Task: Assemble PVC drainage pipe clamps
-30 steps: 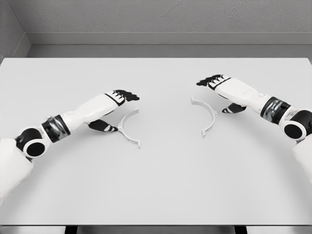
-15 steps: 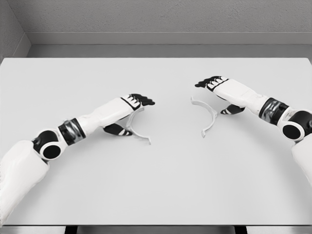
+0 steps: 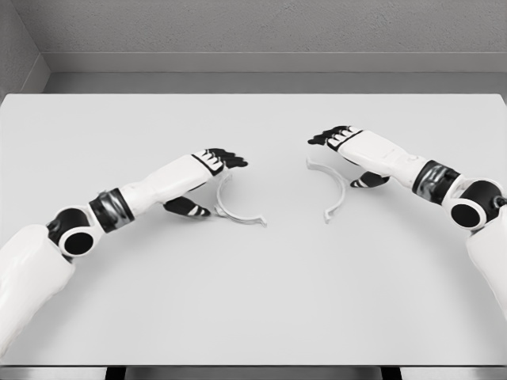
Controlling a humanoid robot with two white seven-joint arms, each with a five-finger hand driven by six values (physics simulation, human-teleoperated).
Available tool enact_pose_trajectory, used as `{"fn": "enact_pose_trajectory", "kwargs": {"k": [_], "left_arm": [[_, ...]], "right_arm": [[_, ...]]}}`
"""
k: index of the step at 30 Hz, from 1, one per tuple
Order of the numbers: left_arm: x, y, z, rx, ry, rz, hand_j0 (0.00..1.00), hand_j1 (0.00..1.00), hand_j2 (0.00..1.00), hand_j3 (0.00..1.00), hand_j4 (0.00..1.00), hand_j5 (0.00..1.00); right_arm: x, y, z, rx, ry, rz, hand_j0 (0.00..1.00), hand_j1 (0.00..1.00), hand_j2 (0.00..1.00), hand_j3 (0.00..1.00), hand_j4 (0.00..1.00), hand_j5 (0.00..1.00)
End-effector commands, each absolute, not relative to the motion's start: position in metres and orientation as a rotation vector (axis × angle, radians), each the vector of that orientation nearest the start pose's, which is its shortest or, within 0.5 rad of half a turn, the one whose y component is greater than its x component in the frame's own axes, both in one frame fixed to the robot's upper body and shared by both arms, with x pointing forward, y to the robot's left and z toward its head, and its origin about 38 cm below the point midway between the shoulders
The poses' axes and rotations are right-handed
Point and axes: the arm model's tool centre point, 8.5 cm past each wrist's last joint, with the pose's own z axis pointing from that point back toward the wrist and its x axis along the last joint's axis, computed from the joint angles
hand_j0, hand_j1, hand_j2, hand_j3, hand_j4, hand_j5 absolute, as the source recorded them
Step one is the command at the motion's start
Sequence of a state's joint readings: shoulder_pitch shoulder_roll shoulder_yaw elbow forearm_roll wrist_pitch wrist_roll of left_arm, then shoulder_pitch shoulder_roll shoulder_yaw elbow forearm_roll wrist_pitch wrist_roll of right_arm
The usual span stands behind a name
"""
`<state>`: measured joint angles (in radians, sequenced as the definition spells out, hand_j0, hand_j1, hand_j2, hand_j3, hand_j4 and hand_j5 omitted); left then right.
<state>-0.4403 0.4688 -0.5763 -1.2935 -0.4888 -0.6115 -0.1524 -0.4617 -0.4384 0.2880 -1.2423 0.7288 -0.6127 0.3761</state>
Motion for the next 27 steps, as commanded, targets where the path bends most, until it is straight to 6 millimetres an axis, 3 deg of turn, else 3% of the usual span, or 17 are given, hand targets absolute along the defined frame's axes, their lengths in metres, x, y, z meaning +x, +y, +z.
{"fn": "enact_pose_trajectory", "kwargs": {"k": [1,14,24,27], "left_arm": [[0.424,0.213,0.115,0.214,-1.801,-1.627,1.00,1.00,1.00,1.00,1.00,1.00],[0.440,0.240,0.127,0.300,-1.756,-1.652,1.00,1.00,1.00,1.00,1.00,1.00],[0.441,0.240,0.128,0.301,-1.757,-1.653,1.00,1.00,1.00,1.00,1.00,1.00],[0.441,0.240,0.128,0.300,-1.759,-1.652,1.00,1.00,1.00,1.00,1.00,1.00]], "right_arm": [[0.456,-0.268,0.137,-0.481,-1.555,1.759,1.00,1.00,1.00,1.00,1.00,1.00],[0.453,-0.258,0.139,-0.471,-1.574,1.785,1.00,1.00,1.00,1.00,1.00,1.00],[0.450,-0.239,0.132,-0.415,-1.567,1.817,1.00,1.00,1.00,1.00,1.00,1.00],[0.447,-0.230,0.141,-0.421,-1.607,1.829,1.00,1.00,1.00,1.00,1.00,1.00]]}}
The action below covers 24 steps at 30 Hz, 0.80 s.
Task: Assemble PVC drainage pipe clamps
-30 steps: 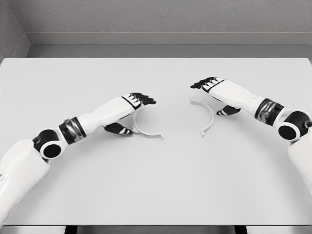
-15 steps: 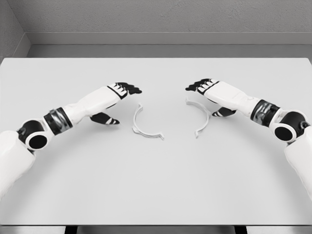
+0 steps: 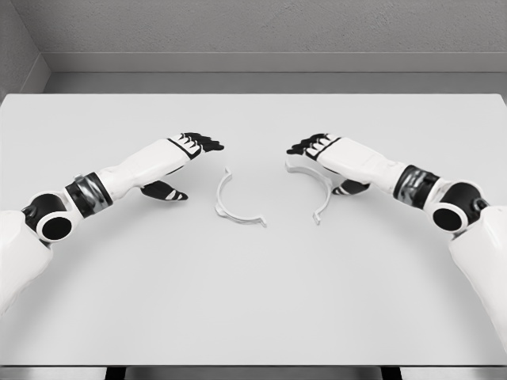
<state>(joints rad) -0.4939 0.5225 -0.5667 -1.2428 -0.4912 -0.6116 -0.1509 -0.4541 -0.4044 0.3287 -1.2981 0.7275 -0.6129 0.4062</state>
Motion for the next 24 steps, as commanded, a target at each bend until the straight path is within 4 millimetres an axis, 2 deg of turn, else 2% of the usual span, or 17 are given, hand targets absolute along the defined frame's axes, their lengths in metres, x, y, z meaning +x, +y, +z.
{"fn": "enact_pose_trajectory", "kwargs": {"k": [1,16,24], "left_arm": [[0.441,0.240,0.128,0.300,-1.757,-1.651,1.00,1.00,1.00,1.00,1.00,1.00],[0.442,0.241,0.127,0.302,-1.753,-1.649,1.00,1.00,1.00,1.00,1.00,1.00],[0.449,0.249,0.129,0.327,-1.737,-1.641,1.00,1.00,1.00,1.00,1.00,1.00]], "right_arm": [[0.447,-0.230,0.141,-0.420,-1.606,1.830,1.00,1.00,1.00,1.00,1.00,1.00],[0.444,-0.217,0.140,-0.396,-1.621,1.858,1.00,1.00,1.00,1.00,1.00,1.00],[0.442,-0.199,0.141,-0.370,-1.654,1.868,1.00,1.00,1.00,1.00,1.00,1.00]]}}
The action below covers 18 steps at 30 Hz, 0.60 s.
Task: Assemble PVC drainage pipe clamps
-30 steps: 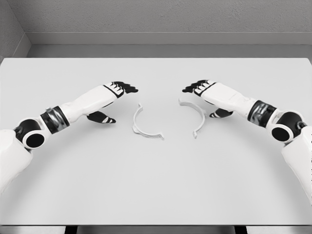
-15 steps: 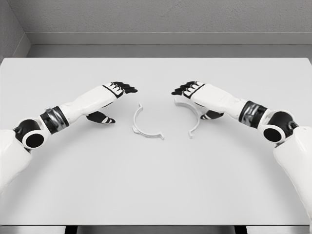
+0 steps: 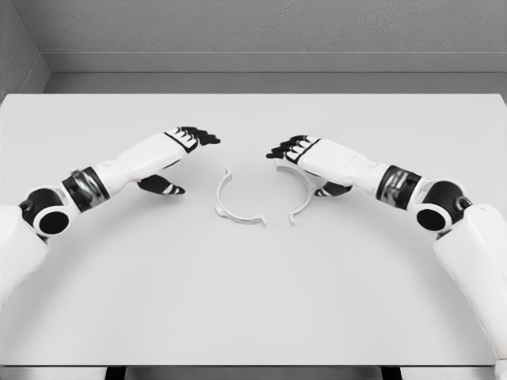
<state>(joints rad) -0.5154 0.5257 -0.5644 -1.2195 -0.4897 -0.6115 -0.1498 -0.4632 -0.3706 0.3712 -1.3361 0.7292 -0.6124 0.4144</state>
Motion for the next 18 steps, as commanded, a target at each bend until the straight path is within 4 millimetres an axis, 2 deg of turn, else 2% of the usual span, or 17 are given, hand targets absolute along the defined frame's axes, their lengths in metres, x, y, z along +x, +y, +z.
{"fn": "enact_pose_trajectory", "kwargs": {"k": [1,4,9,18], "left_arm": [[0.449,0.250,0.129,0.327,-1.736,-1.641,1.00,1.00,1.00,1.00,1.00,1.00],[0.450,0.260,0.132,0.350,-1.718,-1.650,1.00,1.00,1.00,1.00,1.00,1.00],[0.450,0.260,0.132,0.350,-1.717,-1.652,1.00,1.00,1.00,1.00,1.00,1.00],[0.449,0.254,0.131,0.336,-1.728,-1.650,1.00,1.00,1.00,1.00,1.00,1.00]], "right_arm": [[0.442,-0.196,0.142,-0.371,-1.654,1.872,1.00,1.00,1.00,1.00,1.00,1.00],[0.443,-0.191,0.142,-0.363,-1.650,1.877,1.00,1.00,1.00,1.00,1.00,1.00],[0.443,-0.185,0.141,-0.355,-1.647,1.891,1.00,1.00,1.00,1.00,1.00,1.00],[0.453,-0.199,0.139,-0.389,-1.596,1.857,1.00,1.00,1.00,1.00,1.00,1.00]]}}
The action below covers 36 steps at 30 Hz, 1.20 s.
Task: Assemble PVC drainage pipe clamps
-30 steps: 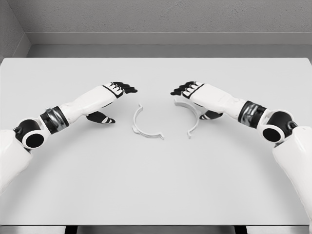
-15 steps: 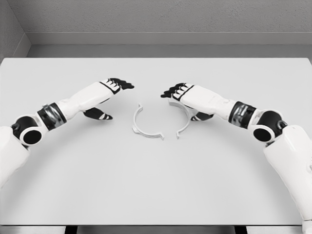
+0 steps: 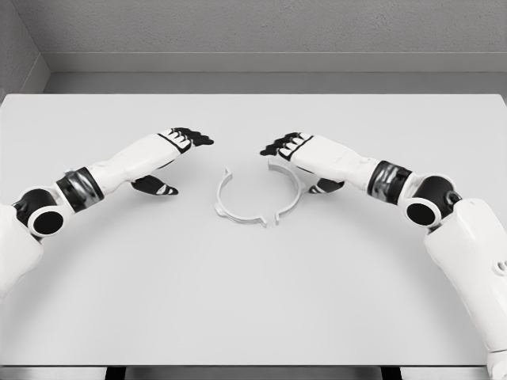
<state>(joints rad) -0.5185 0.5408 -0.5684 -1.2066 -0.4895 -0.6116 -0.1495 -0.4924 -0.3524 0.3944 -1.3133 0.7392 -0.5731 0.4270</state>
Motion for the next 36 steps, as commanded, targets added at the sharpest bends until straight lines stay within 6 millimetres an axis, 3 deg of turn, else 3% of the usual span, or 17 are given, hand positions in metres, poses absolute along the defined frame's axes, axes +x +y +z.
{"fn": "enact_pose_trajectory", "kwargs": {"k": [1,6,17,24,27,29,30,32,36], "left_arm": [[0.449,0.254,0.131,0.336,-1.728,-1.650,1.00,1.00,1.00,1.00,1.00,1.00],[0.450,0.242,0.131,0.317,-1.749,-1.648,1.00,1.00,1.00,1.00,1.00,1.00],[0.451,0.246,0.132,0.325,-1.747,-1.645,1.00,1.00,1.00,1.00,1.00,1.00],[0.451,0.246,0.133,0.327,-1.748,-1.645,1.00,1.00,1.00,1.00,1.00,1.00],[0.450,0.243,0.132,0.319,-1.751,-1.646,1.00,1.00,1.00,1.00,1.00,1.00],[0.448,0.231,0.128,0.290,-1.766,-1.645,1.00,1.00,1.00,1.00,1.00,1.00],[0.446,0.228,0.127,0.280,-1.766,-1.654,1.00,1.00,1.00,1.00,1.00,1.00],[0.442,0.221,0.128,0.264,-1.785,-1.663,1.00,1.00,1.00,1.00,1.00,1.00],[0.438,0.215,0.126,0.246,-1.789,-1.677,1.00,1.00,1.00,1.00,1.00,1.00]], "right_arm": [[0.454,-0.200,0.138,-0.392,-1.593,1.852,1.00,1.00,1.00,1.00,1.00,1.00],[0.459,-0.199,0.138,-0.390,-1.582,1.854,1.00,1.00,1.00,1.00,1.00,1.00],[0.458,-0.177,0.139,-0.365,-1.617,1.857,1.00,1.00,1.00,1.00,1.00,1.00],[0.459,-0.177,0.141,-0.369,-1.622,1.856,1.00,1.00,1.00,1.00,1.00,1.00],[0.465,-0.206,0.157,-0.439,-1.635,1.791,1.00,1.00,1.00,1.00,1.00,1.00],[0.461,-0.241,0.206,-0.598,-1.713,1.749,1.00,1.00,1.00,1.00,1.00,1.00],[0.453,-0.259,0.224,-0.634,-1.758,1.700,1.00,1.00,1.00,1.00,1.00,1.00],[0.431,-0.289,0.241,-0.670,-1.800,1.658,1.00,1.00,1.00,1.00,1.00,1.00],[0.372,-0.348,0.244,-0.778,-1.825,1.505,1.00,1.00,1.00,1.00,1.00,1.00]]}}
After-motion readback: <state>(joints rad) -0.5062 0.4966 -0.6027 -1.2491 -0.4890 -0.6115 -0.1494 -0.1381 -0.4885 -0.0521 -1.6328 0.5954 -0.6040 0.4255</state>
